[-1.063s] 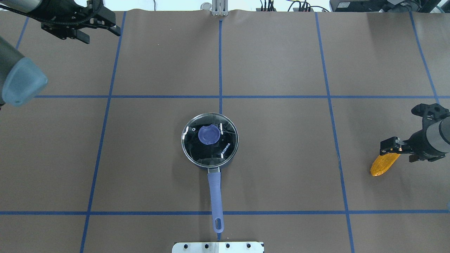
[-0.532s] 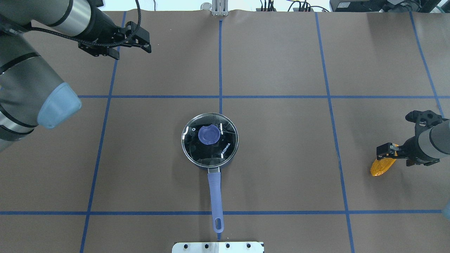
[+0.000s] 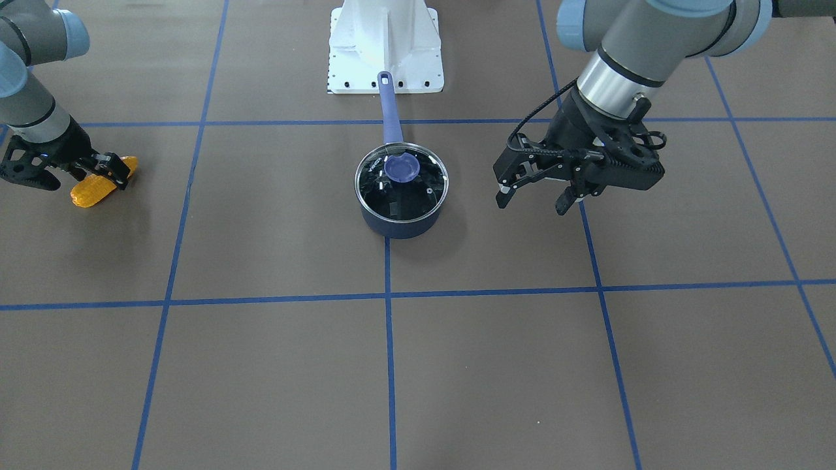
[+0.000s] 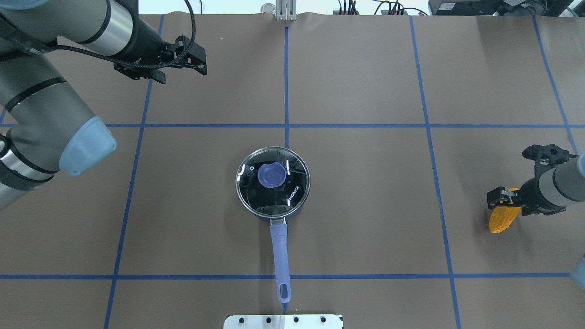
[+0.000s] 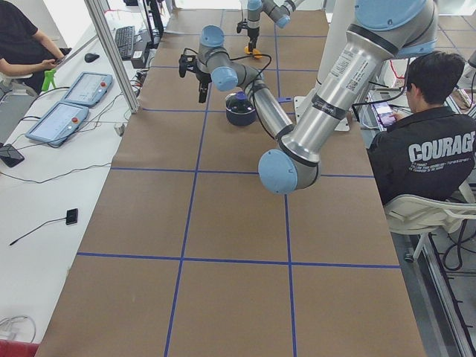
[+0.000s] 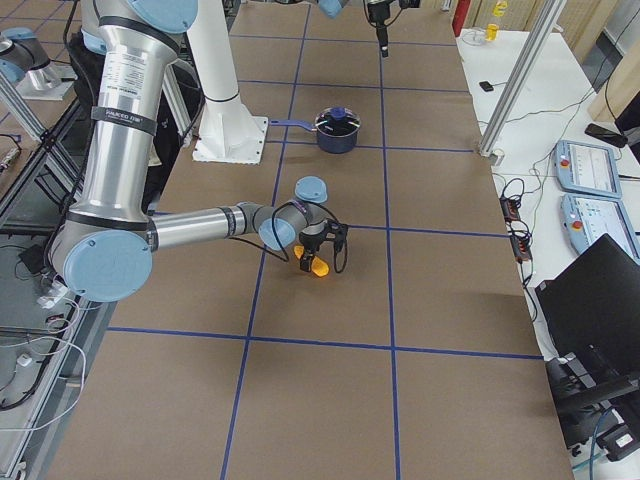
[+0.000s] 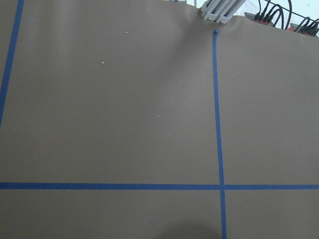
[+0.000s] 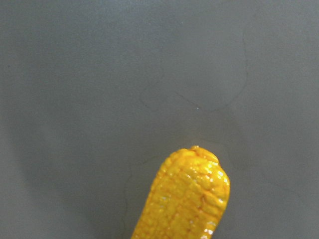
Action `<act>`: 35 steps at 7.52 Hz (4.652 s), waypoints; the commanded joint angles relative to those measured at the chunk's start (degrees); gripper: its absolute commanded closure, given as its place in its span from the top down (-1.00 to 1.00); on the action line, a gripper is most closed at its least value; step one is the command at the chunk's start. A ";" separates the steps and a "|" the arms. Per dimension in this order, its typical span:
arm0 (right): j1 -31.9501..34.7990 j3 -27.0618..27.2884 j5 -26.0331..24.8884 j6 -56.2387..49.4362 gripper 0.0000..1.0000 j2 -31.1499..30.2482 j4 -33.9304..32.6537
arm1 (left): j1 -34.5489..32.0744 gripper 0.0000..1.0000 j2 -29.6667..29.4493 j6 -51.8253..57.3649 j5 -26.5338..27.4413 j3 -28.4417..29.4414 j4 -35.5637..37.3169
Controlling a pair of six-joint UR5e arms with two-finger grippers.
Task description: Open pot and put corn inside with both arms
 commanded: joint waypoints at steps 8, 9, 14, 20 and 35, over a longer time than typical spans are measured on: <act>0.12 -1.37 0.87 0.12 -0.13 2.85 0.13 | 0.68 0.96 -0.75 -0.05 0.02 -0.02 -0.01; 0.30 -0.85 0.96 0.03 -0.22 3.02 0.13 | 0.77 0.96 -1.28 -0.05 0.02 0.15 -0.01; 10.49 -1.37 10.19 -1.11 -0.23 11.25 -5.11 | 7.44 0.96 -3.04 -2.07 5.72 1.21 0.16; 14.44 -1.72 10.10 -4.88 -0.20 25.07 -21.29 | 20.52 0.96 -6.90 -3.92 16.60 -0.02 7.45; 15.68 -2.34 10.45 -6.47 -0.18 26.40 -21.84 | 25.82 0.95 -12.71 3.81 22.08 6.22 16.60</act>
